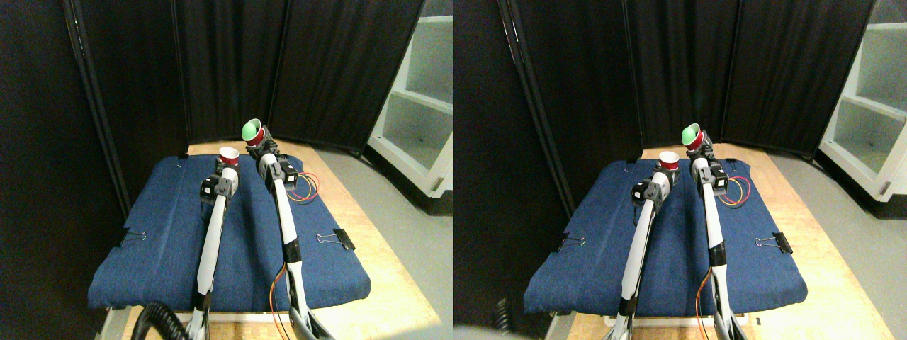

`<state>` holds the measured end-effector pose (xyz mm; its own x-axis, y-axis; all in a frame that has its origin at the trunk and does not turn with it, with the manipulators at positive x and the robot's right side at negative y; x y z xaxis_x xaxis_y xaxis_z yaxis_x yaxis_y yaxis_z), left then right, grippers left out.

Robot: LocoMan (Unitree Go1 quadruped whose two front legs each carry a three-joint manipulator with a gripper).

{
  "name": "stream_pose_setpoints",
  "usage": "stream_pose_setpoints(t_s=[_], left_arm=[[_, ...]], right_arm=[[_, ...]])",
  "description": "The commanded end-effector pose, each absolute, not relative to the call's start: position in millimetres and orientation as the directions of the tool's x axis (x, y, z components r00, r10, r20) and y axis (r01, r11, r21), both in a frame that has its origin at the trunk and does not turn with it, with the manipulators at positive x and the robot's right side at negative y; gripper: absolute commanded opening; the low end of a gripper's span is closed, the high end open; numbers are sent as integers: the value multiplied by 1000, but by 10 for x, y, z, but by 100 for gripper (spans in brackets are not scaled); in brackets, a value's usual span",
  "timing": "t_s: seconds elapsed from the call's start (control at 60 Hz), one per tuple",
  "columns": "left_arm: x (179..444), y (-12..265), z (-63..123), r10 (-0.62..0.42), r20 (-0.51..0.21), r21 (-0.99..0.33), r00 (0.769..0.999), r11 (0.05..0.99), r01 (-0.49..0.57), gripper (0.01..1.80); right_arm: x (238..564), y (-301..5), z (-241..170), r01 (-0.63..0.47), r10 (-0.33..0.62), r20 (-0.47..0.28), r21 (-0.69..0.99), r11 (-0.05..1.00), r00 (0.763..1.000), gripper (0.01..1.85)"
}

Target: Pour (bimanual)

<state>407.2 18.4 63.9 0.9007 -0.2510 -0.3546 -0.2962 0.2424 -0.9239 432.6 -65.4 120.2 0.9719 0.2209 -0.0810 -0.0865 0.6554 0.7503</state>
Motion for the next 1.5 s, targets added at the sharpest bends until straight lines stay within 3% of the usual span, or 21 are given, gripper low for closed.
stream_pose_setpoints(t_s=[0.017, 0.267, 0.567, 1.117, 1.5], left_arm=[[4097, 149, 670, -255, -337, -931, 906, 236, -280, 33], [4111, 155, 641, -246, -338, -930, 908, 236, -283, 33], [4127, 173, 629, -241, -342, -927, 908, 246, -284, 33], [4140, 163, 539, -217, -352, -920, 911, 262, -293, 33], [4142, 159, 560, -214, -350, -921, 912, 255, -293, 33]], right_arm=[[4354, -574, 1206, -103, 249, -85, 750, 654, 965, 45], [4342, -483, 1213, -122, 230, -110, 590, 798, 967, 49], [4355, -491, 1221, -195, 263, -92, 453, 870, 960, 51], [4334, -525, 1257, -232, 299, -99, 424, 876, 949, 56], [4310, -446, 1251, -282, 341, -116, 353, 892, 933, 47]])
